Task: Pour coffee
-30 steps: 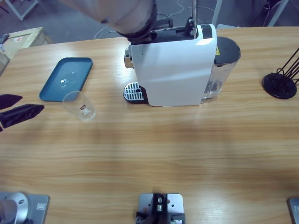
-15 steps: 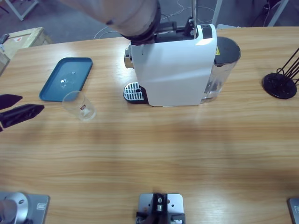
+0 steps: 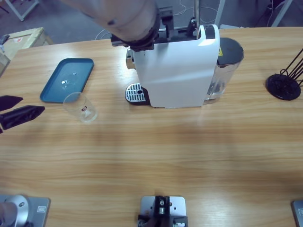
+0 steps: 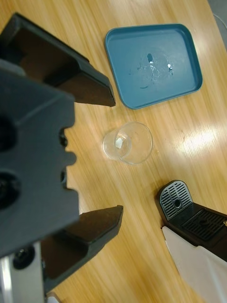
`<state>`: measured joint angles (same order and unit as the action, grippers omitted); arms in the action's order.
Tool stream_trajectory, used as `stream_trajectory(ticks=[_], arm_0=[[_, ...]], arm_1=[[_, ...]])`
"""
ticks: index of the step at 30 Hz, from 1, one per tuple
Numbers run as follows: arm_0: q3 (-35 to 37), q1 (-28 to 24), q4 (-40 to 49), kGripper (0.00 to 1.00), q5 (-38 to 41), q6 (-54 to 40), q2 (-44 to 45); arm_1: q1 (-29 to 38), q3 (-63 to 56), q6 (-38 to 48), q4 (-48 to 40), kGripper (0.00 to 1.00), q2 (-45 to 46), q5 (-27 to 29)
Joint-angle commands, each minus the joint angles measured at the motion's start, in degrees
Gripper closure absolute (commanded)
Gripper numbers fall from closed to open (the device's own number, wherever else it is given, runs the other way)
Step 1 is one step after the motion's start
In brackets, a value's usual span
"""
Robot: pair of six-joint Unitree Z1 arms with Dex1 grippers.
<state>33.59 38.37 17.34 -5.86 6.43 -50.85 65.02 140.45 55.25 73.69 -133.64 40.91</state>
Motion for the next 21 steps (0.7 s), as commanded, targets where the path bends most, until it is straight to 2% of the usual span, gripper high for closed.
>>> stream_trajectory(ticks=[1,5,8,10,12,14,15,17,20,21], arm_0=[[-2.04,0.62,-0.57,0.115,-0.2,-0.54,0.75],[-2.04,0.6,-0.59,0.115,-0.2,-0.54,0.75],[-2.04,0.64,-0.57,0.115,-0.2,-0.54,0.75],[-2.04,0.62,-0.59,0.115,-0.29,-0.54,0.75],[-2.04,0.62,-0.61,0.115,-0.29,-0.54,0.75],[-2.04,0.62,-0.57,0.115,-0.29,-0.54,0.7],[-2.04,0.66,-0.55,0.115,-0.29,-0.54,0.66],[-2.04,0.64,-0.57,0.115,-0.29,-0.54,0.65],[-1.95,0.64,-0.55,0.115,-0.25,-0.54,0.44],[-2.0,0.66,-0.57,0.115,-0.2,-0.54,0.51]], arm_1=[[-3.67,-0.7,-6.66,-2.61,0.025,4.1,-3.56],[-5.78,-3.32,-12.18,-9.25,0.026,9.02,-6.27],[-7.14,-15.5,-15.29,-20.7,0.023,17.46,-7.85],[-7.77,-25.65,-17.82,-29.91,0.018,24.81,-11.08],[-9.63,-36.02,-20.35,-38.03,0.0,32.97,-18.87],[-14.2,-45.88,-23.89,-43.58,0.0,41.19,-31.03],[-17.56,-50.61,-25.86,-44.15,0.0,46.01,-37.04],[-22.36,-56.94,-30.44,-43.04,0.017,54.13,-45.1],[-29.23,-62.23,-37.39,-37.03,0.4,63.97,-56.59],[-30.76,-62.65,-40.27,-34.99,0.603,65.36,-60.58]])
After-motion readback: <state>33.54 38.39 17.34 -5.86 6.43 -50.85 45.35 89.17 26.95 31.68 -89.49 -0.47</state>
